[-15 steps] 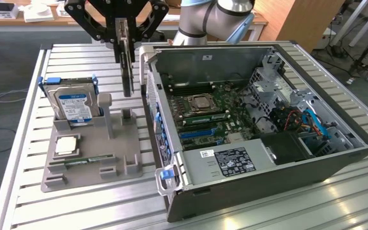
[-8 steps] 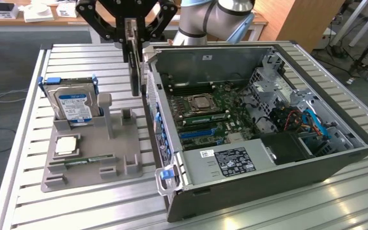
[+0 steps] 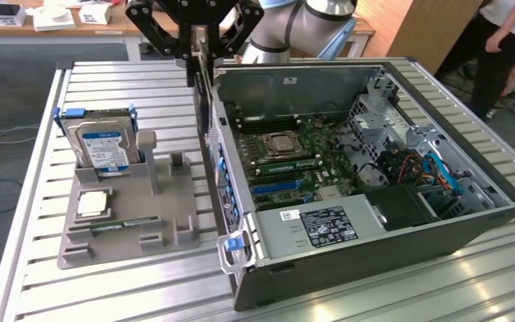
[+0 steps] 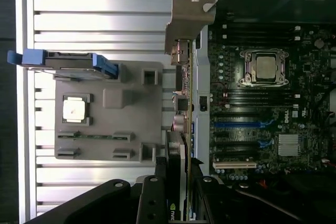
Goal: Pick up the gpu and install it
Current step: 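Pick up the gpu and move the gpu toward the slot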
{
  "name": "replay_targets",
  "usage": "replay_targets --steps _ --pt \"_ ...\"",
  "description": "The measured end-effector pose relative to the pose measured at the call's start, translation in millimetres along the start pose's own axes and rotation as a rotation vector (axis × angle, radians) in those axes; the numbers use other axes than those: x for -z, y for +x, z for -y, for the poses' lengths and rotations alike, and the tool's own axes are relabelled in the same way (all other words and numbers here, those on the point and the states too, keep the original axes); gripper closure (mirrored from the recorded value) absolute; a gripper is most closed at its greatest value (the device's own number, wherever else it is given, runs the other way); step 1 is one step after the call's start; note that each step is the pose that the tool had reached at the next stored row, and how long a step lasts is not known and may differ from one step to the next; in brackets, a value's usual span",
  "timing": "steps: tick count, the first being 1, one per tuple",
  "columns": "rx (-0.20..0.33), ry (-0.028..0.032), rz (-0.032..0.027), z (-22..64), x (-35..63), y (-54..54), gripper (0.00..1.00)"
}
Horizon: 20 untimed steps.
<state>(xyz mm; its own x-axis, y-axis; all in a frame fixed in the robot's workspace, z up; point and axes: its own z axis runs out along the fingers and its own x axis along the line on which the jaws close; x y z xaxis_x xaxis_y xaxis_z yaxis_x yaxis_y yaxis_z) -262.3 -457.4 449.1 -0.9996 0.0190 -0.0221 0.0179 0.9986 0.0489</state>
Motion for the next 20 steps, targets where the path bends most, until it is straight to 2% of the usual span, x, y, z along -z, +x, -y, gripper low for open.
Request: replay_targets --steps 13,20 --pt "0.0 0.0002 -0.0001 -0.6 -0.7 -33.6 0.73" --pt "0.0 0.0001 0.0 -1.0 -1.3 -56.7 0.73"
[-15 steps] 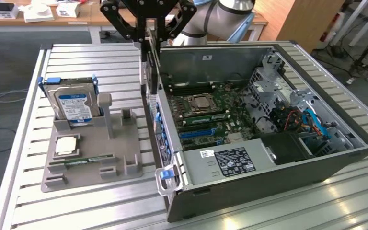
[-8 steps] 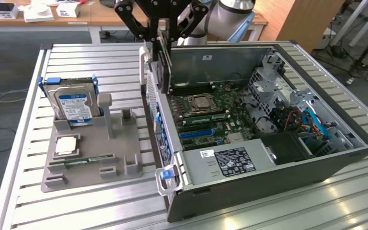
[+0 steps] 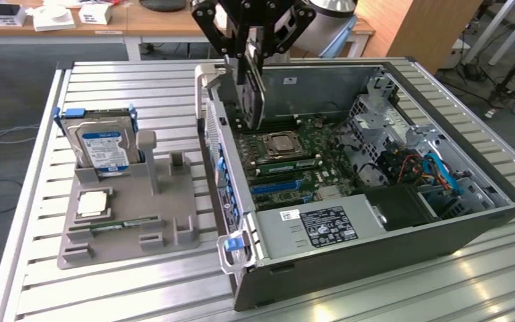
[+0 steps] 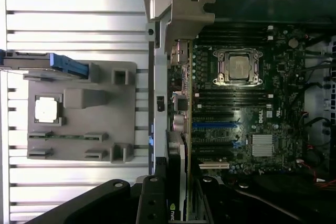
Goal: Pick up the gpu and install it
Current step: 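Pick up the gpu and move the gpu toward the slot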
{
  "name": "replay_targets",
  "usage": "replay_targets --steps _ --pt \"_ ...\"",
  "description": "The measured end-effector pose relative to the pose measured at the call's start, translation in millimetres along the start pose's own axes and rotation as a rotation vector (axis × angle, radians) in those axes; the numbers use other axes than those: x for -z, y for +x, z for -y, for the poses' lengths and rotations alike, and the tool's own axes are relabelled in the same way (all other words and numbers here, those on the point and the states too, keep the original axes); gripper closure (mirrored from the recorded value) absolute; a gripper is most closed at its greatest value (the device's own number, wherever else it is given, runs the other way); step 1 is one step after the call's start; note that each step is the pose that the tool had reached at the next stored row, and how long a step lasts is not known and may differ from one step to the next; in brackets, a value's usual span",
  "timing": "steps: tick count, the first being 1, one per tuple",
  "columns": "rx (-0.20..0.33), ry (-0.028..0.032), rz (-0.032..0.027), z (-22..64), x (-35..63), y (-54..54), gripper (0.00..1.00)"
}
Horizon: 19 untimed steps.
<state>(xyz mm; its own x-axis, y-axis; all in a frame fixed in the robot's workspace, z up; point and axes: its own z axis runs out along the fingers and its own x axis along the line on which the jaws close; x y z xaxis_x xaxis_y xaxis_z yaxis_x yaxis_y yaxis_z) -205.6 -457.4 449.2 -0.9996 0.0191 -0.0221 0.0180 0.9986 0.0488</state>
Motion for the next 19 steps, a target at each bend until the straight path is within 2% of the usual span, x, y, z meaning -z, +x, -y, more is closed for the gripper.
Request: replay_targets --steps 19 --pt "0.0 0.0 0.0 -1.3 -1.7 -73.4 0.73"
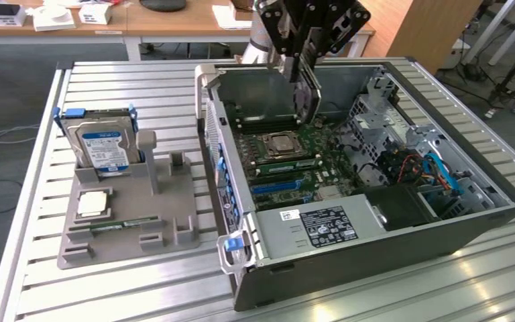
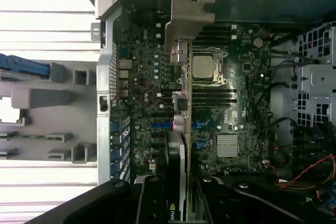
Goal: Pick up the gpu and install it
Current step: 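Pick up the gpu and move the gpu toward the slot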
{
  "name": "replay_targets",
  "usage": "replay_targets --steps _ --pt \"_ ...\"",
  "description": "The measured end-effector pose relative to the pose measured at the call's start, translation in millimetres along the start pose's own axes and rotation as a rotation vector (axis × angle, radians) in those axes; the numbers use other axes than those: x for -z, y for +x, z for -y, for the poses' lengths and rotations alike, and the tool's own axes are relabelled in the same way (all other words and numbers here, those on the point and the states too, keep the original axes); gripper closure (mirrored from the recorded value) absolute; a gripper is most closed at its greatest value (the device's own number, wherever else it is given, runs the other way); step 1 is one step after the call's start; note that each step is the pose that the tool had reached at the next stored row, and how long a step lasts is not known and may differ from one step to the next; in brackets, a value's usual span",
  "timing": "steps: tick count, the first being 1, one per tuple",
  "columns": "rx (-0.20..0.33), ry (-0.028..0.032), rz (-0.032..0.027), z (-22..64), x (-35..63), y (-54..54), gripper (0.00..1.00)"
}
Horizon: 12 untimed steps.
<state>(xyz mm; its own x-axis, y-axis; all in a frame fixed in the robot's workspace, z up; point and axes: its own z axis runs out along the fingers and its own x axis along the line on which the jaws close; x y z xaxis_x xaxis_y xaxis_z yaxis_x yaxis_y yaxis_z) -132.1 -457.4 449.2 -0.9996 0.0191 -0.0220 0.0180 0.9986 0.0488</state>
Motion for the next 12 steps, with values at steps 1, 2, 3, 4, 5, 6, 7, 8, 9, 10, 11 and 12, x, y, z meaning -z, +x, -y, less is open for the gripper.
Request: replay_targets --steps 1,2,3,4,5,6,7,8,9,10,11,12 --pt "0.0 0.0 0.0 -0.1 -0.1 -3.9 0.73" --pt "0.0 0.0001 -0.0001 -0.1 -0.1 -7.9 0.73" --pt "0.0 0.0001 0.0 -0.2 -0.2 -11.9 0.73" --pt "0.0 0.0001 -0.0001 -0.3 -0.3 -15.7 0.73" --pt "0.0 0.0001 -0.0001 -0.4 -0.4 -19.6 0.73" --pt "0.0 0.0001 0.0 -0.4 -0.5 -23.9 0.73" --pt "0.0 0.0001 -0.0001 -0.5 -0.6 -27.7 0.73" --pt "0.0 0.0001 0.0 -0.6 -0.7 -31.3 0.73" --pt "0.0 0.0001 0.0001 -0.6 -0.8 -35.3 0.73" --pt "0.0 0.0 0.0 -0.7 -1.0 -39.7 0.73" --pt "0.0 0.0 0.0 -0.8 -1.1 -44.1 0.73" --pt "0.0 0.0 0.0001 -0.9 -1.2 -48.4 0.73"
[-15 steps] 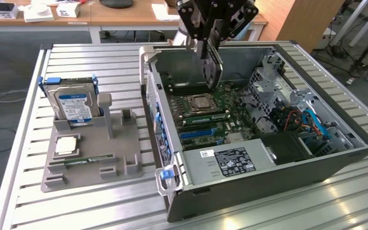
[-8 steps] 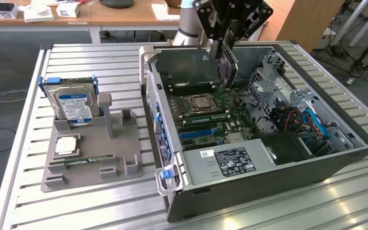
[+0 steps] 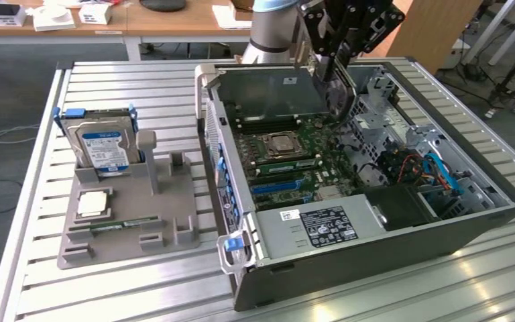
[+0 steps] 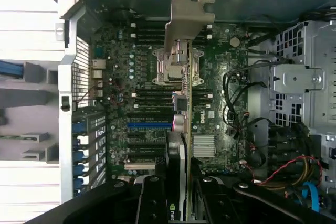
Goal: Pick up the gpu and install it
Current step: 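Pick up the gpu and move the gpu toward the slot, then insert the gpu into the slot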
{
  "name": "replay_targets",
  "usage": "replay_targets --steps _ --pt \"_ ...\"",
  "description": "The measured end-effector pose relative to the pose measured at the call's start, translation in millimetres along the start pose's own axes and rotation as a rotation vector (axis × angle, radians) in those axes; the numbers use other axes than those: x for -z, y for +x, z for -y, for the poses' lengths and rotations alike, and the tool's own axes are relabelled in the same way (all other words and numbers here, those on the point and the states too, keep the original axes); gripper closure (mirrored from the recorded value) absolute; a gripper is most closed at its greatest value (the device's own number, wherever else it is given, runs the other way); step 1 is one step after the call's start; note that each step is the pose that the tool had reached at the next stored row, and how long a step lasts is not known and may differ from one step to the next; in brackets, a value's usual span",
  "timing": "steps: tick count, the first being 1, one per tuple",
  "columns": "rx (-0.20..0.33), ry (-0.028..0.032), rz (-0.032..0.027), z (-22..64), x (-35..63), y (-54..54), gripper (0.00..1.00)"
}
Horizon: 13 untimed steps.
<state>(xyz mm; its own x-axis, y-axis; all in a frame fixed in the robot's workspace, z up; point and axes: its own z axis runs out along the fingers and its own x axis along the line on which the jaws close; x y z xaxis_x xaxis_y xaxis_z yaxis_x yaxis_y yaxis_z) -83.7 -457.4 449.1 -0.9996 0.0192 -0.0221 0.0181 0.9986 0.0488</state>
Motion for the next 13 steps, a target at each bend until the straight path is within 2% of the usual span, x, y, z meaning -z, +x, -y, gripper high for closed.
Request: replay_targets --steps 5,13 --pt "0.0 0.0001 -0.0002 -0.3 -0.4 -18.3 0.73" --pt "0.0 0.0001 -0.0001 -0.3 -0.5 -19.0 0.73"
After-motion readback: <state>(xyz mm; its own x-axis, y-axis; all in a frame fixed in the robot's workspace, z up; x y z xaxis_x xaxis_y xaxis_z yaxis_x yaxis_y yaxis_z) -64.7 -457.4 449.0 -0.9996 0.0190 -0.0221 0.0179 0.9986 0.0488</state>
